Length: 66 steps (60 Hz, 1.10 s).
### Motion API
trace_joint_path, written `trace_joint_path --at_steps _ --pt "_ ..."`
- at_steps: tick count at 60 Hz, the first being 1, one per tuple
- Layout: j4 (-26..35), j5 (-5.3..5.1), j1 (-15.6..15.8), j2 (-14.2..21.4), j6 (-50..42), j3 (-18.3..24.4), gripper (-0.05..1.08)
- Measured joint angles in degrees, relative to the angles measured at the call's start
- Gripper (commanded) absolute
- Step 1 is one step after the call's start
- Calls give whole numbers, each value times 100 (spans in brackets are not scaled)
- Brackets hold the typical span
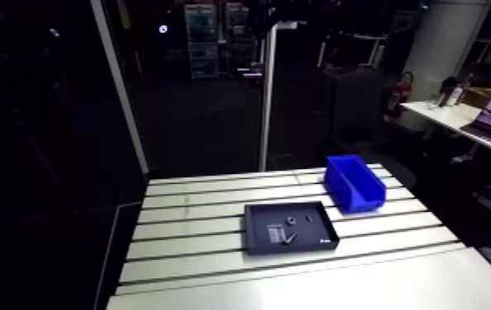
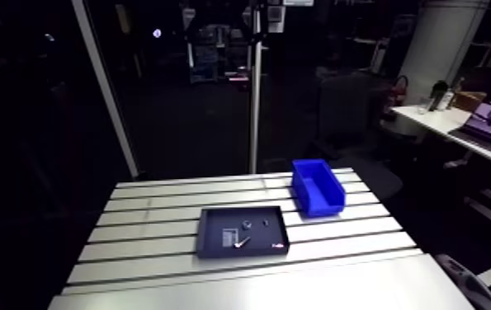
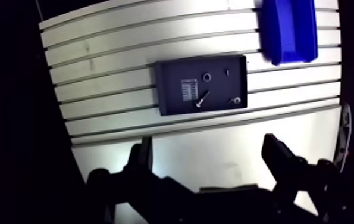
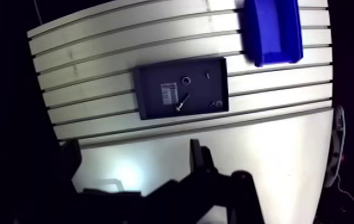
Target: Pick up the M10 bolt from the tray and put it into the blue bin.
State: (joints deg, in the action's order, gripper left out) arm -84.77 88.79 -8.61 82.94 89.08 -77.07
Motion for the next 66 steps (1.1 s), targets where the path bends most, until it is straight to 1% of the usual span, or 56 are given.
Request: trace_joint_path --at_steps 12,26,49,66 --pt "-126 34 -8 -14 -416 -84 1" --pt "-295 68 -29 -3 -898 -283 1" --pt "-360 69 -133 13 -1435 -642 1" --pt "-595 52 -236 15 -1638 -889 1"
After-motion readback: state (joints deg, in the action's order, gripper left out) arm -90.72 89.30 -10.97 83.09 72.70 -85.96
